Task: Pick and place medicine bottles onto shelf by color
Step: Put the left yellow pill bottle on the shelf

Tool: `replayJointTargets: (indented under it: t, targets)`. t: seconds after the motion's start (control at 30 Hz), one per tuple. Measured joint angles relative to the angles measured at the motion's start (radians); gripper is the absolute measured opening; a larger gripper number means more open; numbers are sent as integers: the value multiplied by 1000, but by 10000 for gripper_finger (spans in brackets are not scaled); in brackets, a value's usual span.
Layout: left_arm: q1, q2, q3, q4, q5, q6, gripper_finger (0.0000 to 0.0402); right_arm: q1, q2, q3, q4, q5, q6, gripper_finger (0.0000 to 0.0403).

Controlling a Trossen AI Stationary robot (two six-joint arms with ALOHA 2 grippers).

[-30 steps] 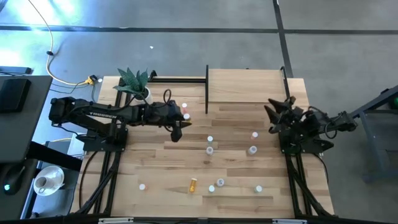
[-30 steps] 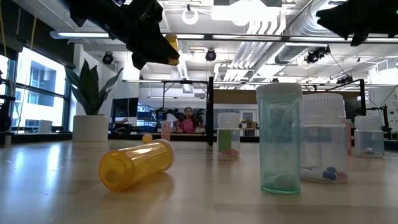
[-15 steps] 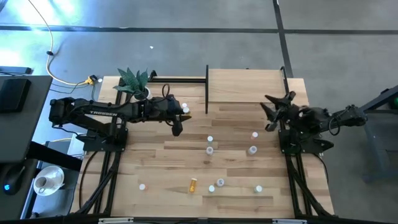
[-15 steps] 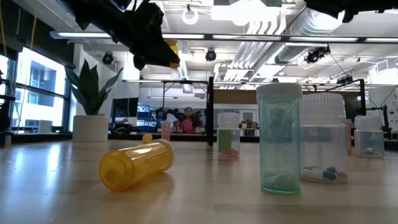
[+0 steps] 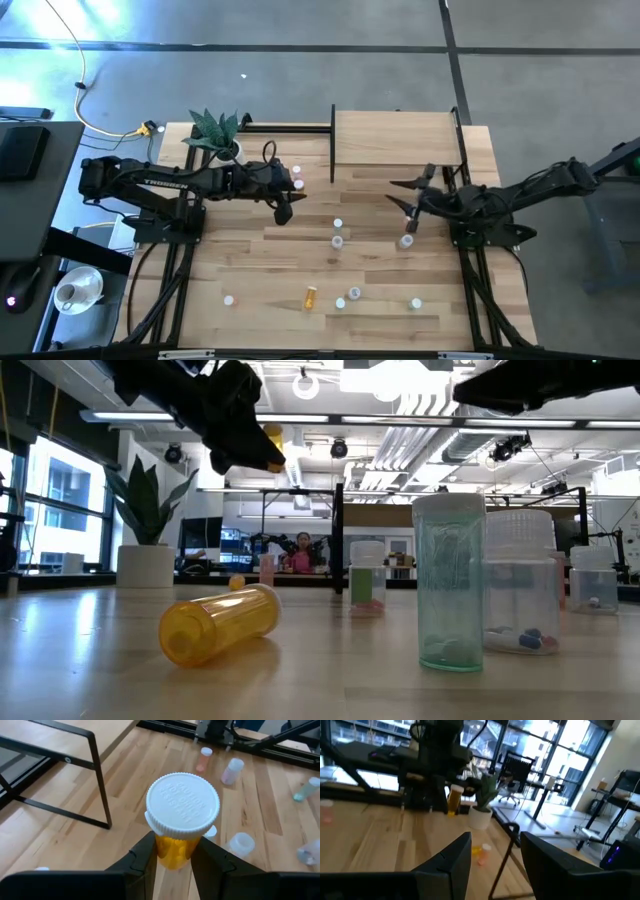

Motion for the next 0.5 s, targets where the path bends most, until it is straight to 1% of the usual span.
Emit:
replayJointTargets:
  t: [0.07, 0.13, 0.23, 0.37, 0.5]
  targets:
    - [0, 0, 0, 4, 0, 12, 90, -14, 44, 1, 85, -17, -8, 161]
    - [0, 0, 0, 5, 0, 24, 90, -39, 87, 1, 151, -57, -22, 161]
    - [0, 0, 0, 12, 0, 32, 90, -87, 143, 4, 214, -99, -25, 162]
    - [2, 0, 0, 62, -1, 105, 90, -155, 220, 48, 219, -105, 16, 171]
    - [2, 0, 0, 71, 0, 142, 90, -199, 311, 82, 180, -183, 85, 182]
